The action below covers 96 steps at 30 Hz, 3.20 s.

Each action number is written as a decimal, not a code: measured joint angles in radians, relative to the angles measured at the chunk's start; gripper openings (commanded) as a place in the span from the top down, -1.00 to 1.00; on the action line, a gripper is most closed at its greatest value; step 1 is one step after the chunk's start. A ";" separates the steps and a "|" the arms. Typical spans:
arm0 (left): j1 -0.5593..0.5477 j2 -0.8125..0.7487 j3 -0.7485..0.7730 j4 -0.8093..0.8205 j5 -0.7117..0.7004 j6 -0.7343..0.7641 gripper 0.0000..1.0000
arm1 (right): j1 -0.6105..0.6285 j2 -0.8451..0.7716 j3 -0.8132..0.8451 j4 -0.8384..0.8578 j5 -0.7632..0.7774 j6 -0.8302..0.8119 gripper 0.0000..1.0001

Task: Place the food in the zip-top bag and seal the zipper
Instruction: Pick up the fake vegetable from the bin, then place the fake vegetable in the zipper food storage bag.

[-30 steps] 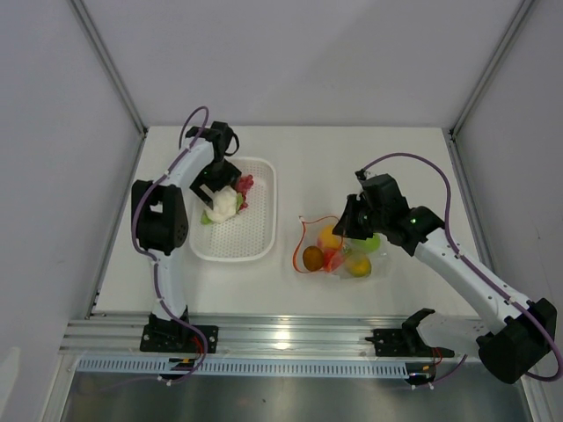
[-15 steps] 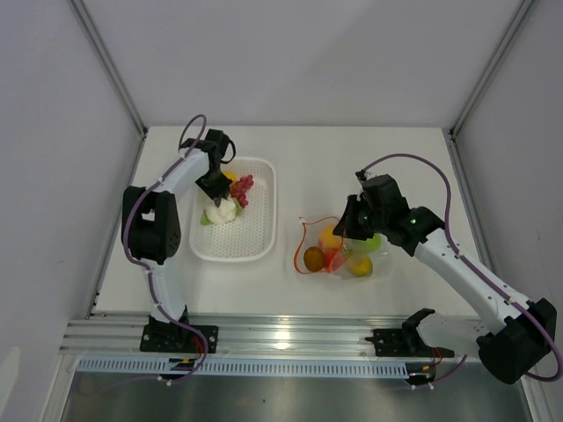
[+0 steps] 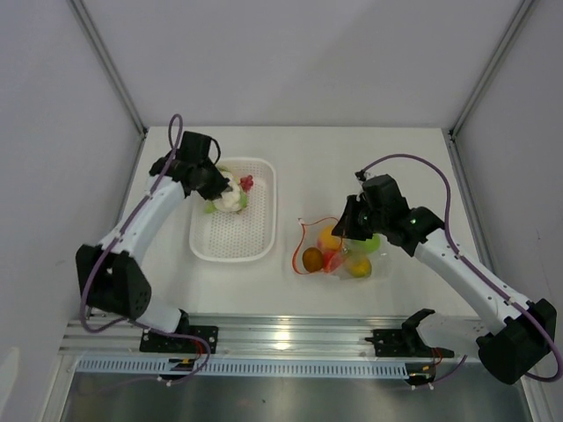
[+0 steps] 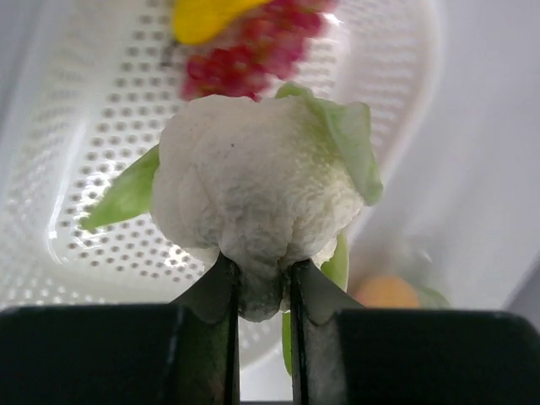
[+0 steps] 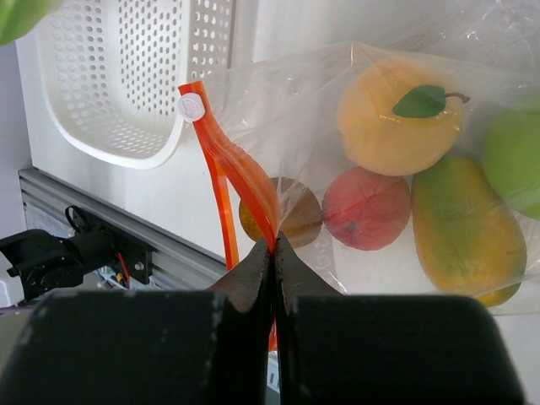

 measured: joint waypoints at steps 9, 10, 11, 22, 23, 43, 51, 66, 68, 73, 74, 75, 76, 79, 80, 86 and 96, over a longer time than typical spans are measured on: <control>-0.090 -0.454 -0.380 0.512 0.414 0.039 0.99 | 0.002 0.000 0.014 0.013 -0.065 0.035 1.00; -0.111 -0.484 -0.434 0.573 0.455 0.029 0.99 | 0.002 0.000 0.014 0.017 -0.077 0.043 1.00; -0.129 -0.503 -0.480 0.633 0.485 0.019 0.99 | 0.002 0.000 0.014 0.022 -0.089 0.050 1.00; -0.362 -0.576 -0.797 1.173 0.678 -0.036 0.99 | 0.002 -0.002 0.014 0.060 -0.177 0.114 1.00; -0.373 -0.583 -0.802 1.198 0.684 -0.037 0.99 | 0.002 -0.004 0.014 0.061 -0.181 0.118 1.00; -0.435 -0.543 -0.900 1.475 0.750 -0.135 0.99 | 0.002 -0.020 0.014 0.092 -0.217 0.147 1.00; -0.436 -0.447 -0.915 1.474 0.765 -0.156 0.99 | 0.002 -0.038 0.014 0.090 -0.225 0.146 1.00; -0.467 -0.405 -0.671 0.901 0.431 0.038 0.99 | 0.010 -0.050 0.014 0.120 -0.277 0.187 1.00; -0.497 -0.382 -0.620 0.841 0.376 0.063 0.99 | 0.013 -0.050 0.014 0.127 -0.277 0.193 1.00; -0.629 -0.336 -0.534 0.753 0.254 0.096 0.99 | 0.013 -0.050 0.014 0.132 -0.266 0.212 1.00; -0.649 -0.328 -0.533 0.751 0.240 0.098 0.99 | 0.013 -0.050 0.014 0.132 -0.261 0.218 1.00; -0.665 -0.320 -0.533 0.745 0.230 0.099 0.99 | 0.013 -0.050 0.014 0.132 -0.253 0.220 1.00; -0.679 -0.313 -0.534 0.744 0.220 0.101 0.99 | 0.012 -0.050 0.014 0.131 -0.245 0.222 1.00; -0.702 -0.311 -0.553 0.749 0.220 0.108 0.62 | 0.000 -0.046 0.014 0.129 -0.224 0.222 1.00; -0.705 -0.314 -0.564 0.753 0.222 0.113 0.40 | -0.006 -0.044 0.014 0.126 -0.219 0.222 1.00; -0.707 -0.399 -0.622 0.747 0.217 0.173 -0.98 | -0.026 -0.035 0.014 0.119 -0.217 0.221 1.00; -0.710 -0.599 -0.528 0.494 0.003 0.245 -0.90 | -0.032 -0.035 0.014 0.104 -0.219 0.194 1.00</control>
